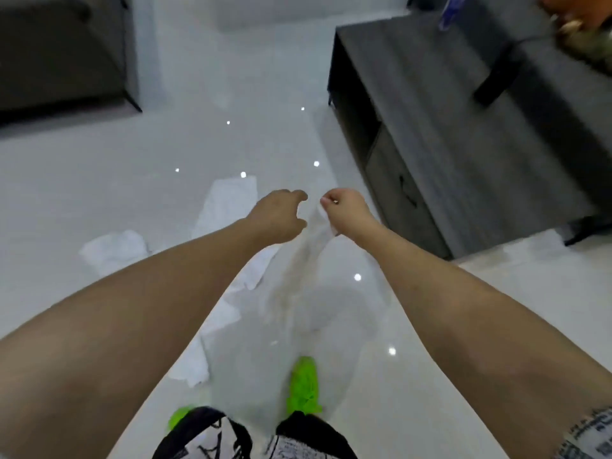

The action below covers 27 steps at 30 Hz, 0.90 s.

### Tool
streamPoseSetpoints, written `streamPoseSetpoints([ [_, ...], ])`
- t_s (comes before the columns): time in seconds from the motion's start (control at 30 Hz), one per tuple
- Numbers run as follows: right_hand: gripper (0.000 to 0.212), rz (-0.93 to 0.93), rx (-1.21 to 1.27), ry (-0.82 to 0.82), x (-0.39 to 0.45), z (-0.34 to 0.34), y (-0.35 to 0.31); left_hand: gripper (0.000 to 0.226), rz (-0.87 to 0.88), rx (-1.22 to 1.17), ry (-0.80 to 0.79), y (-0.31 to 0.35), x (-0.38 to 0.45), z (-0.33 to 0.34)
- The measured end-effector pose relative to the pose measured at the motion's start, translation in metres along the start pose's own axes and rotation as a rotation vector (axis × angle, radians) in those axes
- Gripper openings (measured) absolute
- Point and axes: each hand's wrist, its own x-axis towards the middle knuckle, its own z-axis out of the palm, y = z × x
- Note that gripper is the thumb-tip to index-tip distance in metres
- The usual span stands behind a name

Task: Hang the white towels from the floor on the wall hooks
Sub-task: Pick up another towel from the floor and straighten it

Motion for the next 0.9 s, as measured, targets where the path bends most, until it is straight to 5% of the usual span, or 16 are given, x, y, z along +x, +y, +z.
streamPoseSetpoints([
  [0.23, 0.03, -0.158, 0.164, 0.242, -0.041, -0.189, -0.066, 0.043, 0.339, -0.073, 0.188, 0.183, 0.033, -0.089],
  [0.33, 0.028, -0.156, 0.31, 0.361, -0.05, -0.248, -0.075, 0.037, 0.401, -0.134, 0.264, 0.24, 0.049, -0.111],
  [0.43, 0.033, -0.215, 0.386, 0.427, -0.056, -0.296, -0.075, 0.005, 0.463, -0.205, 0.335, 0.284, 0.072, -0.132],
  [0.7, 0.017, -0.309, 0.407, 0.546, 0.016, -0.425, -0.077, 0.003, 0.514, -0.303, 0.521, 0.385, 0.188, -0.203],
  [0.9, 0.023, -0.377, 0.288, 0.535, 0.101, -0.516, -0.121, 0.008, 0.536, -0.484, 0.29, 0.441, 0.284, -0.249],
])
